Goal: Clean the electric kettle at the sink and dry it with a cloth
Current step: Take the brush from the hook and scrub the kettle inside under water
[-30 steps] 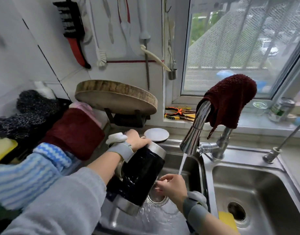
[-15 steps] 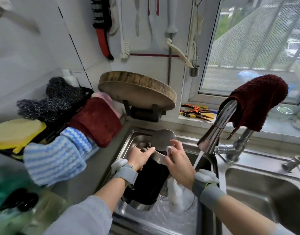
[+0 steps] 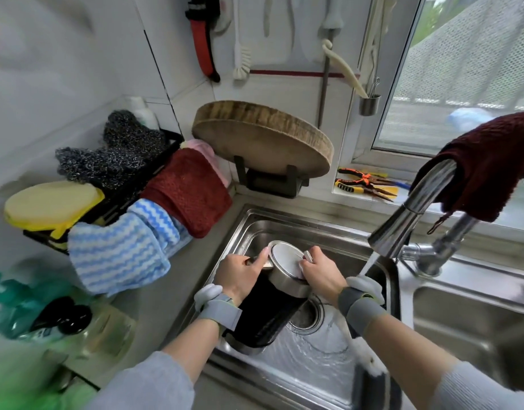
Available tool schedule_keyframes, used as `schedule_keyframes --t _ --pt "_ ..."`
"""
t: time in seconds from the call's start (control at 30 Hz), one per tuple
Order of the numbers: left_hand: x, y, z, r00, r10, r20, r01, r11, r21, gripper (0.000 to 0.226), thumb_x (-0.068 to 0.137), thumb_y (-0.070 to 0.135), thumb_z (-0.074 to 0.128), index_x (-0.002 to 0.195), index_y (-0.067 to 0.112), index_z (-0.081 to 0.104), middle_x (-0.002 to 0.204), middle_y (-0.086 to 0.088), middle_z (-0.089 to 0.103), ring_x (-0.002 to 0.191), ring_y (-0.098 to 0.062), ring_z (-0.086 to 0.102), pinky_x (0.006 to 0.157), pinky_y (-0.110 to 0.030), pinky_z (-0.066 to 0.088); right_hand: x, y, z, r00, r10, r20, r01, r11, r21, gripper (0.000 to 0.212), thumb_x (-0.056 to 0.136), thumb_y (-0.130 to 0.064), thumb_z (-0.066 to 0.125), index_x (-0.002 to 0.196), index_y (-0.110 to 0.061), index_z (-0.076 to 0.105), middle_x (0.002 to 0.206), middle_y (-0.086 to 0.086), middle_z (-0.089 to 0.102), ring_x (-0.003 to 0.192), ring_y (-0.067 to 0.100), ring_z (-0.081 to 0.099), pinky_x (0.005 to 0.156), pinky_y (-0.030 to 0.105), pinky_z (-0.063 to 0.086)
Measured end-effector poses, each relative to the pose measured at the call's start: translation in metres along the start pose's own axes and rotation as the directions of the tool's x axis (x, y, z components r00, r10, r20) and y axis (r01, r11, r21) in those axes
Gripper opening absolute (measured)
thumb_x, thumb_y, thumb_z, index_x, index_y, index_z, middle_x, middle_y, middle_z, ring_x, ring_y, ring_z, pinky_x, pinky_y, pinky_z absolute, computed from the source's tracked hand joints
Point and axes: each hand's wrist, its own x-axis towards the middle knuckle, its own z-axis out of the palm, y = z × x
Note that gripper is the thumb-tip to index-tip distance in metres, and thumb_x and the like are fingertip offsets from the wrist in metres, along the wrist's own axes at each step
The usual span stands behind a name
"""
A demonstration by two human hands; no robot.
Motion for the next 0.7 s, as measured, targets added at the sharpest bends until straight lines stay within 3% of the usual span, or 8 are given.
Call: schedule_keyframes --t 0.1,0.2,0.3,0.37,0.47,0.57,0.7 --pt "0.001 -0.006 0.001 1.000 -0.013 0.016 0.013 1.000 0.010 0.072 0.067 0.072 0.052 0.037 0.009 0.032 0.035 -0.002 0.025 0.045 -0.023 0.030 0.052 -0.032 0.030 0.002 0.004 0.004 0.999 0.025 0.030 -0.027 0.998 0.052 0.009 0.090 -0.023 0.041 0.094 -0.016 0.046 0.095 0.009 0.058 0.091 0.028 0.053 0.075 0.032 0.039" --pt "0.008 -0.016 0.002 0.995 -0.079 0.064 0.080 0.996 -0.027 0.073 0.060 0.077 0.053 0.039 0.009 0.040 0.038 -0.002 0.038 0.045 -0.024 0.039 0.053 -0.031 0.036 0.003 0.012 0.007 0.996 0.048 0.081 -0.066 0.972 0.227 0.008 0.087 -0.015 0.042 0.087 -0.013 0.050 0.077 0.005 0.051 0.067 0.021 0.046 0.053 0.024 0.038" --pt "0.016 -0.017 0.011 0.963 -0.139 0.232 0.164 0.982 -0.090 0.062 0.059 0.069 0.065 0.038 0.015 0.046 0.038 -0.001 0.045 0.038 -0.021 0.043 0.049 -0.026 0.037 -0.001 0.027 0.011 0.995 0.066 0.074 -0.090 0.915 0.393 0.013 0.088 -0.007 0.045 0.084 -0.014 0.055 0.070 0.002 0.049 0.054 0.014 0.041 0.038 0.018 0.030" --pt "0.018 -0.015 0.019 0.926 -0.156 0.343 0.208 0.970 -0.122 0.054 0.064 0.060 0.073 0.046 0.016 0.049 0.040 -0.002 0.047 0.034 -0.018 0.043 0.046 -0.023 0.037 -0.004 0.040 0.013 0.993 0.120 0.010 -0.108 0.848 0.519 0.017 0.089 -0.004 0.045 0.079 -0.012 0.056 0.070 0.004 0.052 0.053 0.014 0.045 0.040 0.019 0.032" --pt "0.016 -0.004 0.042 0.842 -0.161 0.515 0.283 0.945 -0.166 0.034 0.079 0.037 0.075 0.063 0.012 0.058 0.048 0.001 0.055 0.035 -0.010 0.046 0.042 -0.021 0.041 -0.004 0.065 0.003 0.958 0.284 0.034 -0.216 0.641 0.736 0.020 0.089 0.002 0.044 0.073 -0.007 0.054 0.065 0.008 0.054 0.044 0.011 0.046 0.041 0.017 0.032" --pt "0.017 0.013 0.067 0.756 -0.163 0.634 0.309 0.943 -0.126 0.016 0.081 0.022 0.074 0.079 0.007 0.068 0.069 -0.003 0.069 0.047 -0.006 0.054 0.055 -0.019 0.048 -0.002 0.089 -0.014 0.928 0.374 0.004 -0.229 0.561 0.796 0.022 0.086 0.006 0.044 0.070 -0.003 0.057 0.064 0.013 0.058 0.043 0.013 0.051 0.040 0.016 0.041" --pt "0.026 0.029 0.094 0.723 -0.186 0.665 0.274 0.961 -0.028 0.032 0.059 0.021 0.087 0.079 0.006 0.068 0.074 -0.006 0.067 0.068 -0.019 0.061 0.074 -0.033 0.052 -0.002 0.101 -0.028 0.925 0.378 -0.046 -0.204 0.593 0.779 0.027 0.085 0.007 0.044 0.064 -0.002 0.059 0.059 0.011 0.057 0.041 0.010 0.051 0.042 0.016 0.041"
